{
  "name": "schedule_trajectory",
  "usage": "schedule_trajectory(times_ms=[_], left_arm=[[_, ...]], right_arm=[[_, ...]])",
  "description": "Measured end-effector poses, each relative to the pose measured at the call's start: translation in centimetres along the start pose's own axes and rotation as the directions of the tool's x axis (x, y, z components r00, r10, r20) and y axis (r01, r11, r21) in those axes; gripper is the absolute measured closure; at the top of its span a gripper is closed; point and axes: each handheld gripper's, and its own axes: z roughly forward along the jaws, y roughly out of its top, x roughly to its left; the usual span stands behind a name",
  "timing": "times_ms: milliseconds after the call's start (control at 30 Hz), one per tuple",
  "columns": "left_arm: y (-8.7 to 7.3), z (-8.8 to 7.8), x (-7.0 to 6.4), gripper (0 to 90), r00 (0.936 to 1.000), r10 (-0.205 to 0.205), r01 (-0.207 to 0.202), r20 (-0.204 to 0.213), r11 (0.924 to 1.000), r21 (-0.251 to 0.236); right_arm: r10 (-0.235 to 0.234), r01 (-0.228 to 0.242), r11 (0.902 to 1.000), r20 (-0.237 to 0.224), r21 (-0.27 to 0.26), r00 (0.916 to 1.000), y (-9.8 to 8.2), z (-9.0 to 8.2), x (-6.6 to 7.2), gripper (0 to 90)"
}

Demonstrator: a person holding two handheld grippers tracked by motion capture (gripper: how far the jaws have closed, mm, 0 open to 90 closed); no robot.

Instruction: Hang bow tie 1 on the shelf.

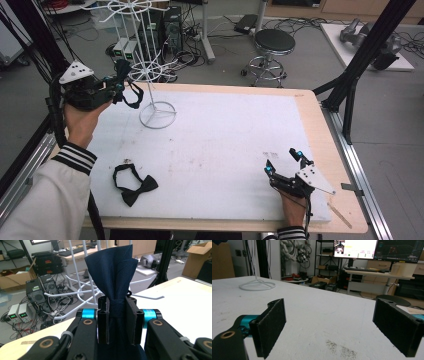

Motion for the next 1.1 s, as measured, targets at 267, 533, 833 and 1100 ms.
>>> schedule_trajectory(times_ms=[267, 533, 833, 1100], left_arm=[[0.4, 0.6, 0.5, 74.0, 0.9999, -0.006, 0.006, -0.013, 0.9996, 0.027], [0.8, 1.2, 0.5, 74.0, 0.9999, 0.001, 0.000, -0.016, 0.9993, 0.037], [1.0, 1.3, -0.5, 74.0, 0.9996, 0.022, -0.023, 0.020, 0.9988, 0.044], [1.3, 1.3, -0.7, 73.9, 0.9994, 0.034, -0.035, 0.004, 0.9983, 0.048]], right_arm=[[-0.008, 0.008, 1.0000, 0.000, -0.006, 1.0000, 0.0, 0.0, -0.1, 10.8], [-0.002, 0.002, 1.0000, 0.002, -0.003, 1.0000, 0.0, 0.0, -0.1, 10.8], [-0.003, 0.003, 1.0000, 0.002, -0.003, 1.0000, 0.0, 0.0, -0.1, 10.7], [-0.008, 0.008, 0.9999, 0.000, -0.006, 1.0000, 0.0, 0.0, -0.1, 10.8]])
